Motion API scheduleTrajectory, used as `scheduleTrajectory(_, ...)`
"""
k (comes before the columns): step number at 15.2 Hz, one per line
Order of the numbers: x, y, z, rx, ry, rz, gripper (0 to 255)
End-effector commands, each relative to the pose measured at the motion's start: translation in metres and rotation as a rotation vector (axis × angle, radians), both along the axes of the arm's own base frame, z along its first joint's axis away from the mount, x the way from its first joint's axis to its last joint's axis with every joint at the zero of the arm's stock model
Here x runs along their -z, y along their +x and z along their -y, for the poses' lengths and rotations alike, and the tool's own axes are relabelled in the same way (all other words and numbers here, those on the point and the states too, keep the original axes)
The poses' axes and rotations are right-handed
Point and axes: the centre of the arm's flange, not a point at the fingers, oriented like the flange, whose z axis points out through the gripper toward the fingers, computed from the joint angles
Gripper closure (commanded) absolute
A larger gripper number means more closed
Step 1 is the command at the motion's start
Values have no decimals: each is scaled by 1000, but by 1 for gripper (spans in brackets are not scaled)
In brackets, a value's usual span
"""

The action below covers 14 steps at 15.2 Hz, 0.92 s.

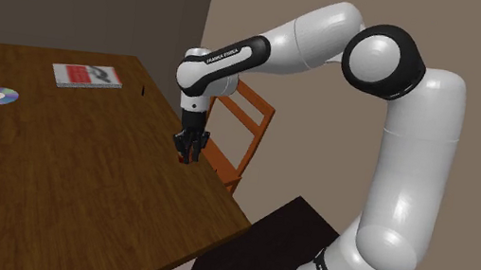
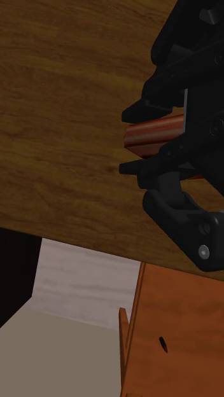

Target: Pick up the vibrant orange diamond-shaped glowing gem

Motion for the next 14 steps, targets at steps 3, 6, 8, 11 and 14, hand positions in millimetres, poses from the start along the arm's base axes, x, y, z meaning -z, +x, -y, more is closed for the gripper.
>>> scheduleTrajectory(3,-10,0,1,1,-1,0,255)
scheduleTrajectory(6,-25,0,1,1,-1,0,255)
scheduleTrajectory(8,-36,0,1,1,-1,0,255)
scheduleTrajectory(11,-52,0,1,1,-1,0,255)
scheduleTrajectory(14,-68,0,1,1,-1,0,255)
